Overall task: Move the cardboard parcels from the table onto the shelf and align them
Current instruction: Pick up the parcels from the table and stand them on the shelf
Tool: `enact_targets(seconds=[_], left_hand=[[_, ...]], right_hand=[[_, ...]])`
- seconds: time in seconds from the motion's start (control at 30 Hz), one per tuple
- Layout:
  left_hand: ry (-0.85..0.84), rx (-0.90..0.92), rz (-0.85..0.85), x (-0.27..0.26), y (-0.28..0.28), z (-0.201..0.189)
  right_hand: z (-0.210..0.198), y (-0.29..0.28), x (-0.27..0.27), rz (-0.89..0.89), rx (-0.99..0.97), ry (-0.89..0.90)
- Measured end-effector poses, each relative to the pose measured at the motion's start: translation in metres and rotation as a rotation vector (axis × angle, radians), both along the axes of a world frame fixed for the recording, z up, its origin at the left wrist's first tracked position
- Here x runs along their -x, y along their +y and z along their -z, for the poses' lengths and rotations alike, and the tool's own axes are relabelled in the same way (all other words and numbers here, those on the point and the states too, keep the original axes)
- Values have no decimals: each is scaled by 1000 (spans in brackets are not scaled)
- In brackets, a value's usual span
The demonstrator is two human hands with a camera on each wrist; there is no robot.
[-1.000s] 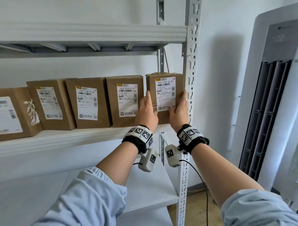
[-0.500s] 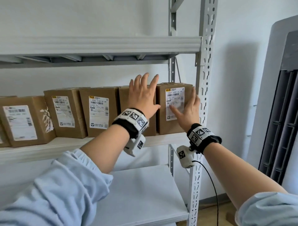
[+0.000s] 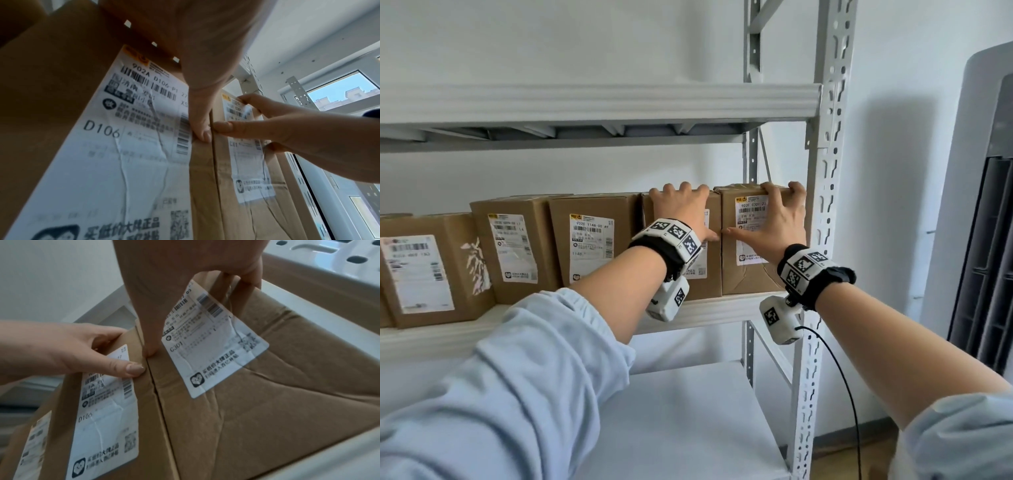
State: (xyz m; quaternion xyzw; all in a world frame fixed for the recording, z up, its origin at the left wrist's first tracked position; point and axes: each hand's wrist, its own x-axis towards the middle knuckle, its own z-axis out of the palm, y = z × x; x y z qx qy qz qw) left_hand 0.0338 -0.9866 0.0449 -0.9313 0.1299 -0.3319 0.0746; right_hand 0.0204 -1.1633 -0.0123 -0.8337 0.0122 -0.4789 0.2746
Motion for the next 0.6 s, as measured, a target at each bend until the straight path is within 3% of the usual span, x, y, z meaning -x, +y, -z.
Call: enact_targets(seconds=[0.6], left_hand=[[-68,-7,5,-7,-2,6]], right_hand=[[-1,-3,0,37,54,74]])
